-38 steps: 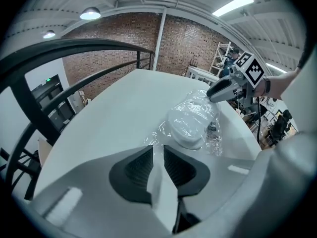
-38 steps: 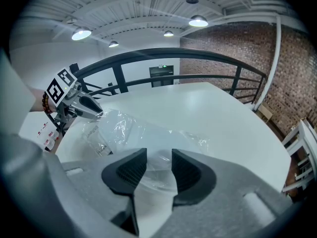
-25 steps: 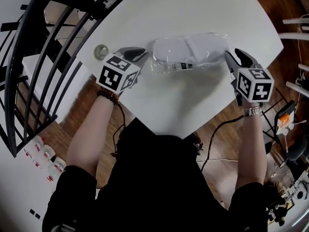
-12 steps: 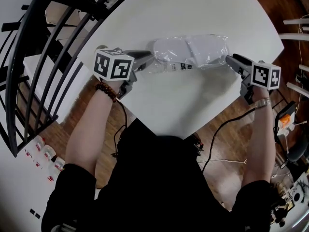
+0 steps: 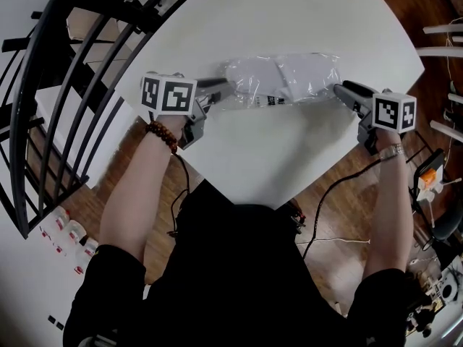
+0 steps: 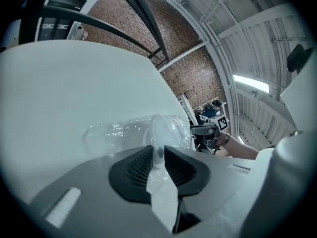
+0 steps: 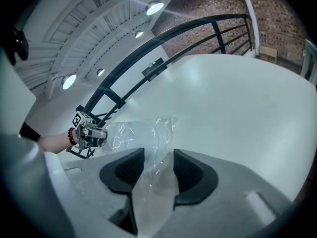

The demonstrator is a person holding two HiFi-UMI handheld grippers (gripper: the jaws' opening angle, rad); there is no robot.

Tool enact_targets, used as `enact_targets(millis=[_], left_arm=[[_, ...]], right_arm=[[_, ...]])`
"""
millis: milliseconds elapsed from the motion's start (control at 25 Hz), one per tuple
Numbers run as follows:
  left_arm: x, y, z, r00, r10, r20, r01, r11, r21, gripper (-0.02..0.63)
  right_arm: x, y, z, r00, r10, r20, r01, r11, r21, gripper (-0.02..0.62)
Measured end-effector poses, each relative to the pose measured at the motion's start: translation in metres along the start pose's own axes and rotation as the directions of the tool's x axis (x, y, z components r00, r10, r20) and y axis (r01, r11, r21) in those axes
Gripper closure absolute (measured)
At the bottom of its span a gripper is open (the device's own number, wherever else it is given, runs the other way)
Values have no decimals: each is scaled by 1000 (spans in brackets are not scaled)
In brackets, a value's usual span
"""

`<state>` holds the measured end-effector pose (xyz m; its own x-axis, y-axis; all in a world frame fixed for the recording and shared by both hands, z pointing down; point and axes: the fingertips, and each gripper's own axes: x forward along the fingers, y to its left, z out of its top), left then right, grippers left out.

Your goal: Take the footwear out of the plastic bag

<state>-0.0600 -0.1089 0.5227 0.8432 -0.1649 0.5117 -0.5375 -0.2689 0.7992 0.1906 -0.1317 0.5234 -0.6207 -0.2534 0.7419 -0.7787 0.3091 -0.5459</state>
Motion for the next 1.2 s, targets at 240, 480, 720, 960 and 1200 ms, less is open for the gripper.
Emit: enact_targets(millis=[240,480,720,960,1200], left_arm=[[-5,3,4,999,0,43,2,999,-44,538],[-3,3,5,998,-14,57,18,998,-65,543],[-8,1,6,996,-30,82,36,996,-76,547],[-18,3,8,994,-28,110,39,995,-95,549],[-23,2,8,992,-30,123,43,994,-98,552]], right_arm=[[-4,8,-1,999,39,10,-39,999,-12,423],[-9,7,-8,997,73,-14,-73,997,-1,450],[-12,9,-9,998,64,-2,-64,998,-18,599],[-24,-1,-7,1000,16,20,-15,1000,-17,600],[-34,-12,-11,999,-25,28,25,1000,-16,601]])
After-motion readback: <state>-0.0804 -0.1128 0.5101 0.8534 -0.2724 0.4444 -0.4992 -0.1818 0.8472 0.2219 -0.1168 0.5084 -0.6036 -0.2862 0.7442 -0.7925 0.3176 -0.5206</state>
